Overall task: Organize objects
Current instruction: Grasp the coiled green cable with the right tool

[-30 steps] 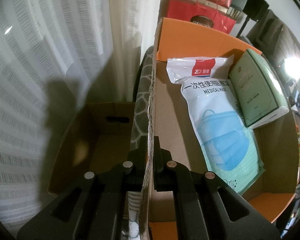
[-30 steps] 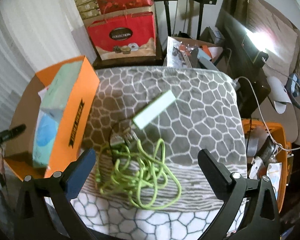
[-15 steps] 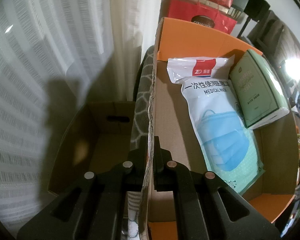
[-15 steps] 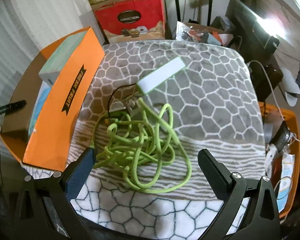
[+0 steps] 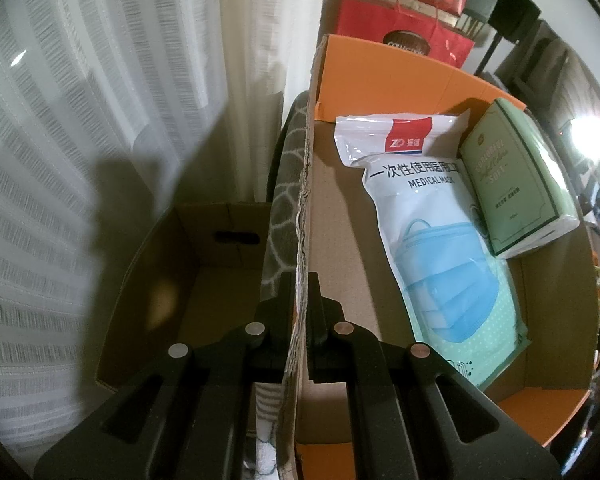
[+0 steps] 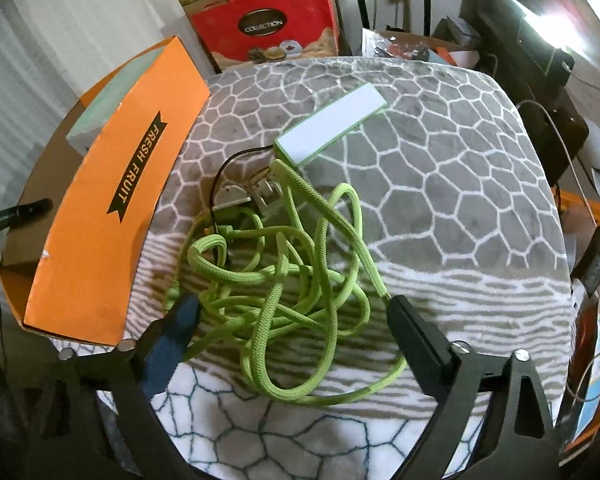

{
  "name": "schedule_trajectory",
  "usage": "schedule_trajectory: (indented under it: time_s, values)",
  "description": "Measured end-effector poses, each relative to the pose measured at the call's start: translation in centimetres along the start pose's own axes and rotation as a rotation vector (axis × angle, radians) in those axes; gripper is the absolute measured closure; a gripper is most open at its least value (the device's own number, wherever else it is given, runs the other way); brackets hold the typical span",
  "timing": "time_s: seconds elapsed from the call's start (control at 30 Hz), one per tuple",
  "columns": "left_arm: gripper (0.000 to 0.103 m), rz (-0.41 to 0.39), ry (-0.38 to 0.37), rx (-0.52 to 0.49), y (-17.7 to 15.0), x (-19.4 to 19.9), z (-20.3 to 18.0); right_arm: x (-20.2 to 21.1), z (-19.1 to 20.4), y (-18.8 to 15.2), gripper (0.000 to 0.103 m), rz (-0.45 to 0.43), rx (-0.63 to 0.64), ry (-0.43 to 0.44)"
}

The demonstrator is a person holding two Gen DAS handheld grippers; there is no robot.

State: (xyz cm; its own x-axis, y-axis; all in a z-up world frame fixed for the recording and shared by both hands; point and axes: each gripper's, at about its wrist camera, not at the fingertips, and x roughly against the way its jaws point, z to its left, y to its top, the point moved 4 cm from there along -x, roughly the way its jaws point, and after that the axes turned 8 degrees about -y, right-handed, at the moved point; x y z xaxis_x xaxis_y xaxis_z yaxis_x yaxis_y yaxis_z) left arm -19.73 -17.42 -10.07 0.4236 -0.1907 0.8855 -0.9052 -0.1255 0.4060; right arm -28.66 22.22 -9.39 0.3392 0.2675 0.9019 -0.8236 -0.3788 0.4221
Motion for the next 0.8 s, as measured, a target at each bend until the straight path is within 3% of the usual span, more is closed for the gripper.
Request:
schedule_trajectory:
  time_s: [0.13, 0.23, 0.47, 0.53, 0.8]
  values:
    - [0.098, 0.000, 0.001, 0.000, 0.0, 0.0, -0.1, 0.3, 1.1, 0.1, 0.059, 0.002, 0.014, 0.044]
    - [0.098, 0.001, 0.003, 0.002, 0.0, 0.1, -0.1, 1.0, 1.6, 0.3, 0.072, -0.018, 0.037, 0.012]
    - [0.098, -0.001, 0.000, 0.005, 0.0, 0.1, -0.2, 3.0, 1.6, 1.0, 0.086, -0.062, 0.016, 0.025]
    - [0.099, 0.000, 0.000, 0.005, 0.0, 0.1, -0.2, 4.1, 1.4, 1.4, 0.097, -0.084, 0.011, 0.020]
    - [0.099, -0.003, 0.003, 0.016, 0.0, 0.1, -0.3, 7.5, 1.6, 2.7, 0.097, -0.140, 0.028, 0.019]
